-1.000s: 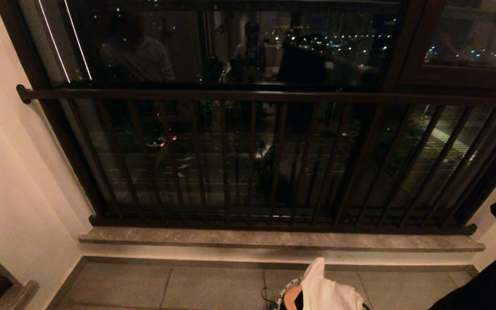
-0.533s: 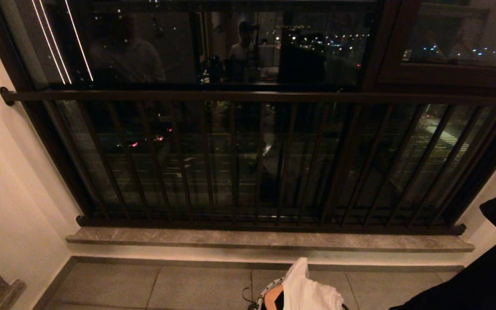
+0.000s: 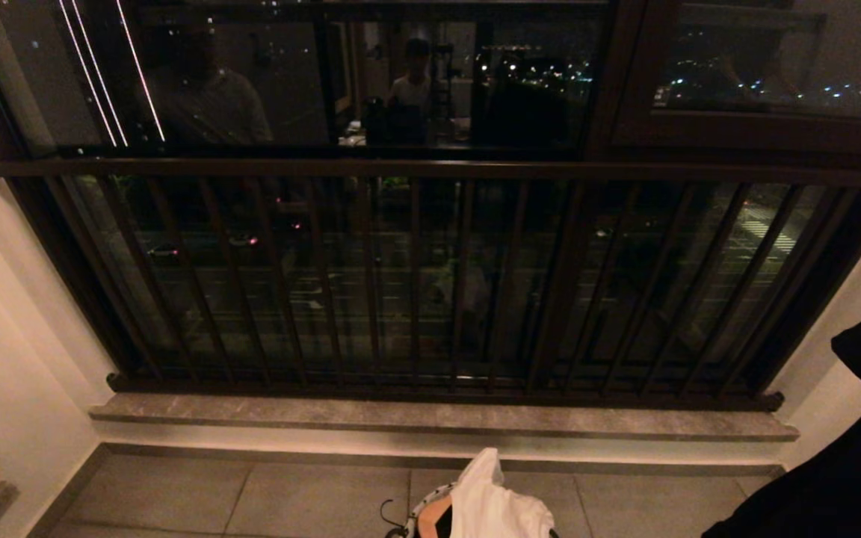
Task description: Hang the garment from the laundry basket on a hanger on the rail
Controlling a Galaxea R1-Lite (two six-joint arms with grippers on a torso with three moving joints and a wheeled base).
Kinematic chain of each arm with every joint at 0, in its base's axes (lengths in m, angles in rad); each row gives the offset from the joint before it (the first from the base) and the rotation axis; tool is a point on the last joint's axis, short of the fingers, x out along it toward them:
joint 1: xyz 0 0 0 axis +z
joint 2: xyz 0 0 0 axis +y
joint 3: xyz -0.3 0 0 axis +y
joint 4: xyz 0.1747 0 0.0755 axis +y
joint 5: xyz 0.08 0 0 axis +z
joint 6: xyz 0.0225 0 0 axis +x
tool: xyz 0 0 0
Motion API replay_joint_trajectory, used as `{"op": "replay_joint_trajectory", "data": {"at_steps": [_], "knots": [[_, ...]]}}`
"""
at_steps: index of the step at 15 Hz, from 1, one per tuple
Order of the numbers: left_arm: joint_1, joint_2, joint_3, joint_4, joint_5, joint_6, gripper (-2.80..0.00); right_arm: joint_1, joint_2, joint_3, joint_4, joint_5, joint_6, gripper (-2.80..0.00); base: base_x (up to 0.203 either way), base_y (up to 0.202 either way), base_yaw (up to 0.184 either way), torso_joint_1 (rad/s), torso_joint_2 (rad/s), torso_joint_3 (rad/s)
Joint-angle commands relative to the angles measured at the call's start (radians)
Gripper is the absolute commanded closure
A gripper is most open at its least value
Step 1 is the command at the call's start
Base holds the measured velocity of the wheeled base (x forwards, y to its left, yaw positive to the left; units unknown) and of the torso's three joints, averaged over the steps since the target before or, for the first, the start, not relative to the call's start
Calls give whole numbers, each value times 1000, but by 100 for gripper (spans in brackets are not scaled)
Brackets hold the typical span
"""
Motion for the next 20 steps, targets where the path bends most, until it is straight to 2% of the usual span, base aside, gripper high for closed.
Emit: {"op": "replay_joint_trajectory", "data": {"at_steps": [1, 7, 10, 12, 15, 16, 17, 20], "knots": [[0, 0, 8, -1, 0, 0, 0, 2, 44, -14, -37, 9, 31, 0, 0, -196, 1, 2, -1, -1], [0, 0, 8, -1, 0, 0, 0, 3, 151, -28, -111, 152, 115, 0, 0, -197, 2, 1, 2, 2], [0, 0, 8, -1, 0, 0, 0, 3, 250, -31, -274, 232, 227, 0, 0, -186, 3, 2, 3, 2], [0, 0, 8, -1, 0, 0, 0, 3, 322, -32, -359, 298, 251, 0, 0, -55, 0, -2, 1, -1], [0, 0, 8, -1, 0, 0, 0, 1, 453, -45, -457, 355, 258, 0, 0, 0, 0, 0, 0, 0], [0, 0, 8, -1, 0, 0, 0, -5, 496, -53, -493, 396, 259, 0, 0, 0, 0, 0, 0, 0], [0, 0, 8, -1, 0, 0, 0, -28, 535, -60, -527, 471, 259, 0, 0, 0, 0, 0, 0, 0], [0, 0, 8, -1, 0, 0, 0, -205, 619, -67, -624, 753, 269, 0, 0, 0, 0, 0, 0, 0]]}}
